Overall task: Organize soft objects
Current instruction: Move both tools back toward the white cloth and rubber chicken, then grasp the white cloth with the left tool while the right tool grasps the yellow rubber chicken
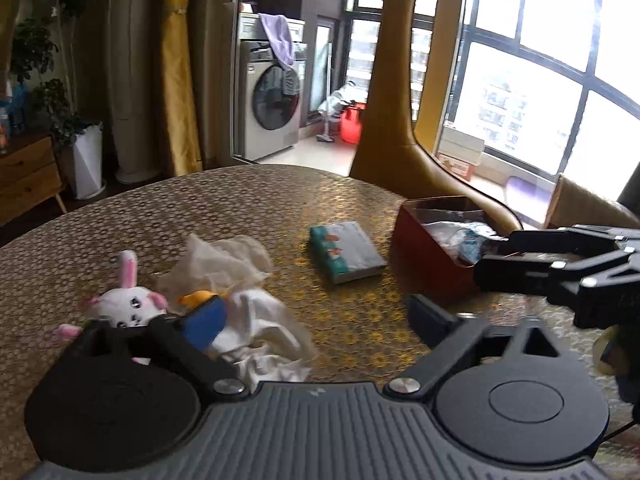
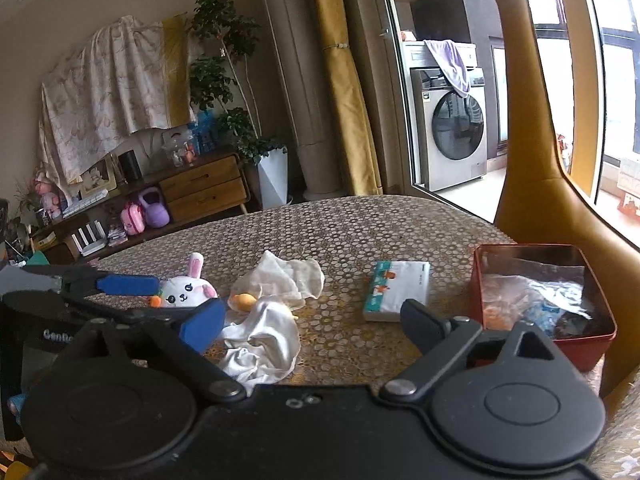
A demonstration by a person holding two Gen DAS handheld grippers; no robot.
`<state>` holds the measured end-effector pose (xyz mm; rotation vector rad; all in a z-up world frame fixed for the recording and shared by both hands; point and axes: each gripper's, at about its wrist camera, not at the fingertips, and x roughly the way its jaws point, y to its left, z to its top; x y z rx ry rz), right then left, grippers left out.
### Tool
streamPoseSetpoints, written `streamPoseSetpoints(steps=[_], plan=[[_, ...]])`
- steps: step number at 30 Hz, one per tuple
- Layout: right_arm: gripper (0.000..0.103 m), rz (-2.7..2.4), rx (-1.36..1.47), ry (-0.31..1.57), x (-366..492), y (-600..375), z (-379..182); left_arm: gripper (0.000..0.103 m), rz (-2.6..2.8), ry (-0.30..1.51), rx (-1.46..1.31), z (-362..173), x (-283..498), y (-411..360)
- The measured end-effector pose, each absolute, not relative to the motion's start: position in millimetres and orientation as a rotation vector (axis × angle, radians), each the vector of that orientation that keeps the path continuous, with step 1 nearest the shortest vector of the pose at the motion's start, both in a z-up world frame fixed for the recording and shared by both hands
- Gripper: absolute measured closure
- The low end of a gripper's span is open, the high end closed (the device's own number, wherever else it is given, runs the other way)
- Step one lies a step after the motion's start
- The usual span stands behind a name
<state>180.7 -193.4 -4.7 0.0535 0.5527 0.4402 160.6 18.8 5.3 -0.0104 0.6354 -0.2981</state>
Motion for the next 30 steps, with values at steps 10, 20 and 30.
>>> streamPoseSetpoints(steps=[10, 20, 30], plan=[[0.008, 0.48, 0.038, 0.611, 203, -164, -19, 0.0, -0.246, 0.644, -0.035, -34, 165, 43], [0.008, 0.595, -0.027, 0.713, 259, -121, -33, 0.0, -0.156, 0.638, -0.007, -73, 169, 38], [0.01, 0.697, -0.175, 0.799, 315, -62, -55, 0.0, -0.148, 0.67, -0.021, -105, 186, 30]])
